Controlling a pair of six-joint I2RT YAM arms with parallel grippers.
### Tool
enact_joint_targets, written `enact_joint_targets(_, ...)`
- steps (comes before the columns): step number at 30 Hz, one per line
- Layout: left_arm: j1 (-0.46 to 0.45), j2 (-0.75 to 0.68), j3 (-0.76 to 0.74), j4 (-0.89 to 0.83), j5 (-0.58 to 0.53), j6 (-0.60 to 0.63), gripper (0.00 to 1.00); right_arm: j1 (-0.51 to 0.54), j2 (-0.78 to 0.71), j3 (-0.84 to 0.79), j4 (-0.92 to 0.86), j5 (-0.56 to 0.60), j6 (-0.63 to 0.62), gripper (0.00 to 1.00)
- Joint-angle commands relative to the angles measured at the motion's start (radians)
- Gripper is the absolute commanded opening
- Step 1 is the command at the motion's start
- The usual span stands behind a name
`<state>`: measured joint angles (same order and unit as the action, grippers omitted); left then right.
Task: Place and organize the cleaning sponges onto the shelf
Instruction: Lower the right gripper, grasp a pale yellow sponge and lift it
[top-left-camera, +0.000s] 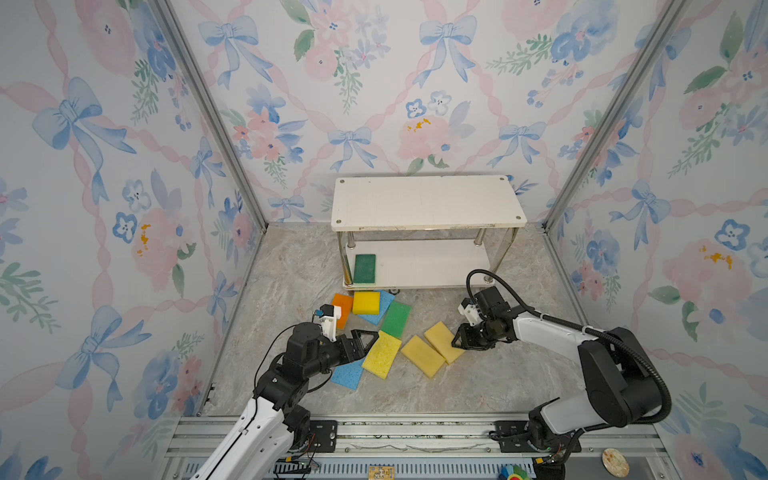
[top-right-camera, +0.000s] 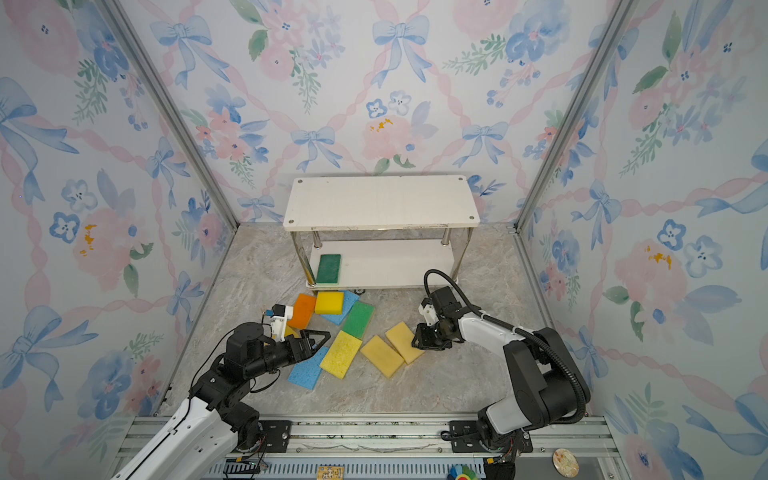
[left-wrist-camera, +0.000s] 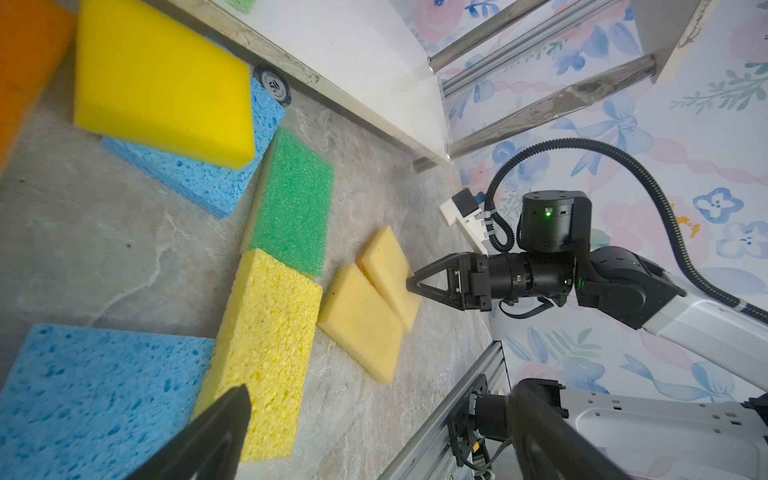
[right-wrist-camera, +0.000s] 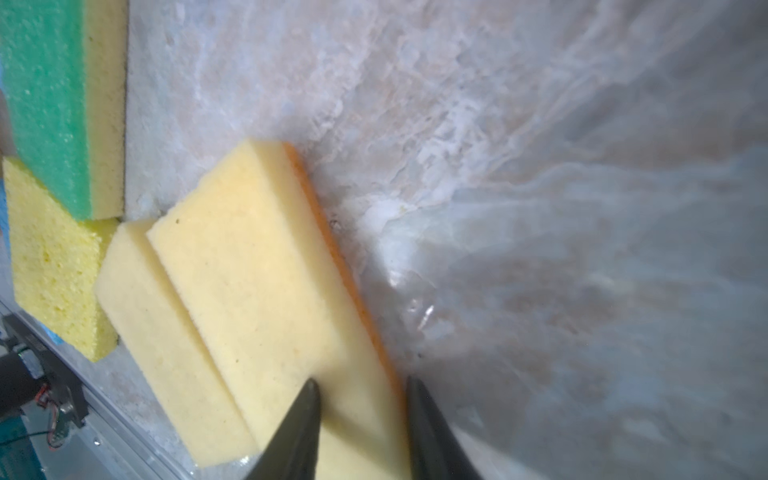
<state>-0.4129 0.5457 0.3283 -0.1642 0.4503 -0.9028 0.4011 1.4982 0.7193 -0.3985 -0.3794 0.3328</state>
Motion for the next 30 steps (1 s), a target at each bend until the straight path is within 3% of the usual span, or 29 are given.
enact_joint_targets(1, -0.007, -0.01, -0.016, 0.006, 0.002, -0.011, 0.98, 0.007, -0.017, -0.012, -0.026, 0.055, 0.003, 0.18)
enact_joint_targets(6, -0.008, 0.008, -0.006, 0.013, 0.001, -0.009, 0.98, 0.008, -0.111, -0.021, -0.063, 0.077, 0.02, 0.04)
enact_joint_targets(15, -0.063, 0.088, -0.033, 0.299, 0.021, -0.129, 0.98, 0.066, -0.306, 0.025, -0.039, -0.003, 0.182, 0.03)
enact_joint_targets(21, -0.154, 0.175, -0.034, 0.484, -0.022, -0.168, 0.94, 0.248, -0.268, 0.155, -0.037, 0.007, 0.231, 0.03)
enact_joint_targets(30, -0.227, 0.262, 0.011, 0.489, -0.106, -0.15, 0.74, 0.409, -0.165, 0.299, -0.048, 0.017, 0.239, 0.04)
